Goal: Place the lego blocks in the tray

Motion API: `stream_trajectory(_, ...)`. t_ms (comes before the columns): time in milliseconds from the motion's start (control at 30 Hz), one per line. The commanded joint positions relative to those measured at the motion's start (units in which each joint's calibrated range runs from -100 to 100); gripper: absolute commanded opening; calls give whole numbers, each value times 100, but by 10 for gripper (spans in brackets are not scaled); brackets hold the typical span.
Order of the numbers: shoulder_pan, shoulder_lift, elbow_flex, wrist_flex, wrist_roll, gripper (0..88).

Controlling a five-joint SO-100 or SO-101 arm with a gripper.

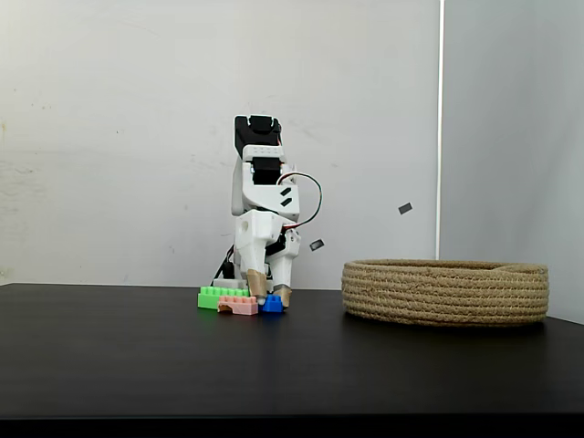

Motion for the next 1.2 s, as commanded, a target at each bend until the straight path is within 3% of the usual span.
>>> stream_trajectory(0,15,6,50,-27,-54,41)
stream_trajectory(100,-2,-2,50,-52,-73,3)
stream_trajectory(533,-167,-484,-351,-19,-298,0)
stream_trajectory(1167,-859,-1688,-2740,1547,-952,0)
